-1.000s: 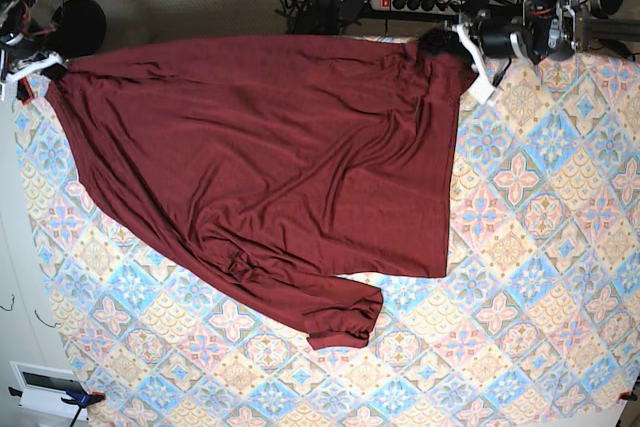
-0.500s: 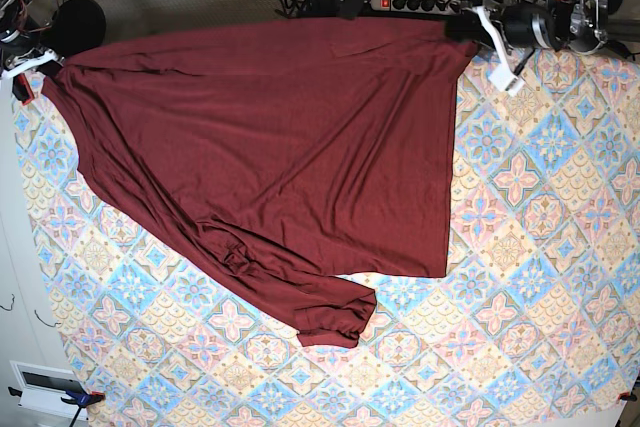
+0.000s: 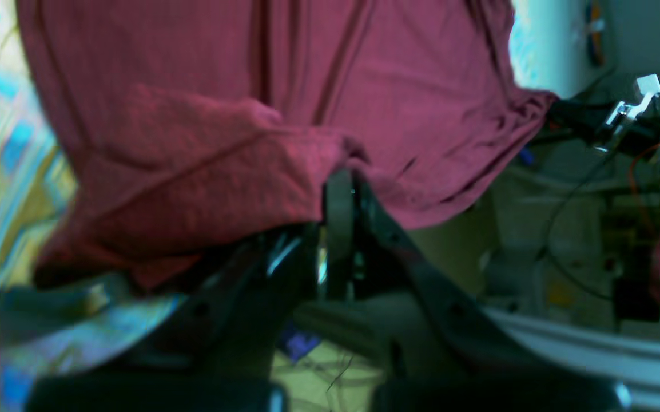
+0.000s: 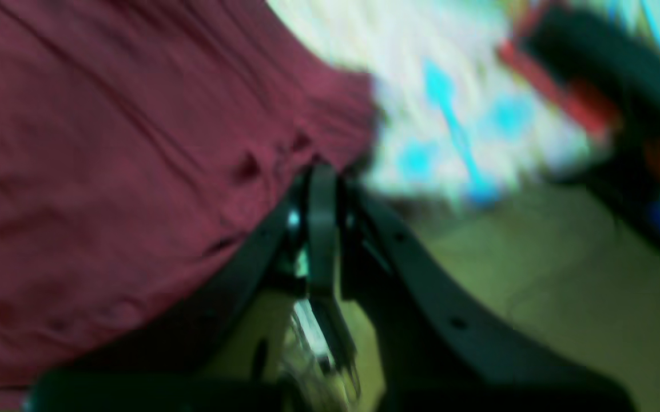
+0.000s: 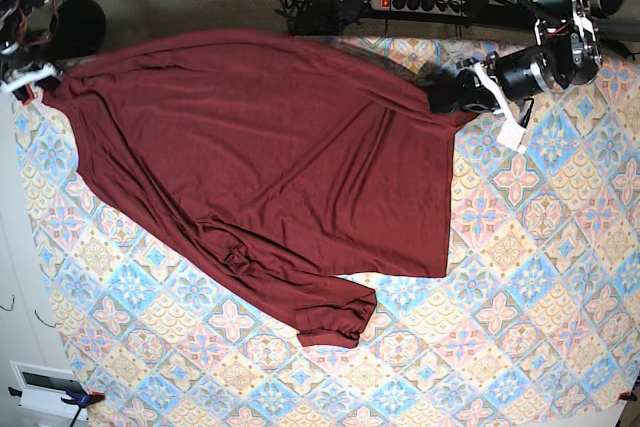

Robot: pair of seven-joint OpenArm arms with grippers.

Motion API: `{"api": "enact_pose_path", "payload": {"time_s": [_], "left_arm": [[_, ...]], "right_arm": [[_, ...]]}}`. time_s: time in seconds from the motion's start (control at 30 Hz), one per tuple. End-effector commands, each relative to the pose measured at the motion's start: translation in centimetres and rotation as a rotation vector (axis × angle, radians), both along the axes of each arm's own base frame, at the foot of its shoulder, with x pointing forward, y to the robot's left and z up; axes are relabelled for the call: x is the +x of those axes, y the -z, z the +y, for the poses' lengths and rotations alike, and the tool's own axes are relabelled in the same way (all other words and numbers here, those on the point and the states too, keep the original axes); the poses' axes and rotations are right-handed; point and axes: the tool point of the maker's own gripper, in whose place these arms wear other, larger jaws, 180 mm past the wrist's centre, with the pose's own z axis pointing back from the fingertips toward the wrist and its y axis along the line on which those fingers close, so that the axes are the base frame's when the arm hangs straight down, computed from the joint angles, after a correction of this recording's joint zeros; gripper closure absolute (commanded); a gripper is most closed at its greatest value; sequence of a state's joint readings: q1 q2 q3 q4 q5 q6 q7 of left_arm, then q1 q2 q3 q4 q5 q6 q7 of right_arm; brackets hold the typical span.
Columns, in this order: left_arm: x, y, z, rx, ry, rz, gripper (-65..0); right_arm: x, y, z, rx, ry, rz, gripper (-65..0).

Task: Layout the t-shirt on the table in an organized manner, then fold the t-shirt properly
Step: 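Release the shoulder edge with the left gripper and lower it onto the shirt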

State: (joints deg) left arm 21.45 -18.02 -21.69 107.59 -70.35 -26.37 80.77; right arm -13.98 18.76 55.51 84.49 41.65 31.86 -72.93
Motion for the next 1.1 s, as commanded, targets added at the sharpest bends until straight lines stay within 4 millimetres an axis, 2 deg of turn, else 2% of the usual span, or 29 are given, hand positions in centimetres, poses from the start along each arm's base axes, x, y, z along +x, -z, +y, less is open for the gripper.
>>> {"api": "enact_pose_path", "payload": {"time_s": [0.0, 0.17, 0.33, 0.47, 0.57, 0.83, 1.07], "left_arm": [[1.0, -1.0, 0.0, -0.024, -0.013, -0.041, 0.0], [3.2, 0.2, 0.1, -0.109, -0.092, -0.017, 0.0], [5.2, 0.9, 0.6, -0.165, -0.148, -0.004, 0.0], [6.0, 1.5, 0.9, -0.186, -0.166, 0.017, 0.0], [6.8, 1.1, 1.1, -0.186, -0.175, -0.004, 0.0], [6.7, 2.8, 2.0, -0.073, -0.178, 0.025, 0.0], [7.1, 2.8, 3.1, -0.060, -0.220, 0.001, 0.0]], "right_arm": [[1.1, -1.7, -1.0, -0.039, -0.005, -0.048, -0.4], [2.5, -2.2, -0.9, -0.035, -0.004, -0.082, -0.3], [2.9, -2.1, -1.8, -0.084, 0.007, -0.041, -0.3], [4.4, -2.9, -2.0, -0.095, 0.011, -0.072, -0.3], [4.8, -3.0, -2.4, -0.120, 0.019, -0.056, -0.3], [5.0, -3.0, -3.2, -0.166, 0.032, -0.016, -0.3], [3.6, -2.4, -3.4, -0.169, 0.036, 0.016, -0.2]]}}
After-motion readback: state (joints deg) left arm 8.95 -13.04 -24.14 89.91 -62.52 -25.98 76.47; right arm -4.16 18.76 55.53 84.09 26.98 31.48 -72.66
